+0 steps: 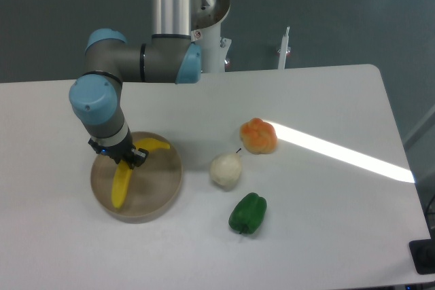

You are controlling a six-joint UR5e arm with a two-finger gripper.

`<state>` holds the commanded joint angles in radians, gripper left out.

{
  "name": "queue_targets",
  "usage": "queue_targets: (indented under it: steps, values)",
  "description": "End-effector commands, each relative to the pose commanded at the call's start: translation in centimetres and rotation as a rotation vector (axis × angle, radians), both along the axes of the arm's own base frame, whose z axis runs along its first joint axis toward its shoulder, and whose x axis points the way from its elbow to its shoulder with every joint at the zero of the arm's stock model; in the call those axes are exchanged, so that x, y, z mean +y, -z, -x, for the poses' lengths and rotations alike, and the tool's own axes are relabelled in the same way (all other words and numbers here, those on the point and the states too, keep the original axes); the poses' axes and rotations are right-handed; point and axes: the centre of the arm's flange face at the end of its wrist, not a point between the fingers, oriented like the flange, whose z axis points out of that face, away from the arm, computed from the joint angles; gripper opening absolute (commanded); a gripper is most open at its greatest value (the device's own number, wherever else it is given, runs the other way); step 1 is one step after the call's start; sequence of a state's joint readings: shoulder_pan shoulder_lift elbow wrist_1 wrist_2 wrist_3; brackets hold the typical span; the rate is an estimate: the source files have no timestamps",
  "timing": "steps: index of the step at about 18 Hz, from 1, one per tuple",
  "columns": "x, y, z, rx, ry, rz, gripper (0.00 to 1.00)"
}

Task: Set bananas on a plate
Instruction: 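Open the gripper to release the banana on the plate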

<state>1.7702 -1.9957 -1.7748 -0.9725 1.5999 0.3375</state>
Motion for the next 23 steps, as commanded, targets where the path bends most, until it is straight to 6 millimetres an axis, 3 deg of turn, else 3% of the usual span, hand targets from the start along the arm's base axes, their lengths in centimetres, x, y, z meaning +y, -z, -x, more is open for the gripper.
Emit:
queue_targets:
  steps: [6, 9, 10, 11, 15, 23]
  values:
    - [0.0, 0.3, -0.1, -0.001, 0.003, 0.005, 0.42]
    - [0.0, 0.3, -0.1, -0.001, 0.003, 0.003, 0.58]
    - [0.1, 0.1, 0.0, 0.001, 0.002, 0.0, 0.74]
    - [0.2, 0.0, 0.1, 0.005, 0.003, 0.0, 0.83]
    - [0.3, -0.9, 0.5, 0.016, -0.001, -0.015, 1.0]
    - [0.0, -3.3, 3.6, 0.131, -0.032, -0.033, 1.0]
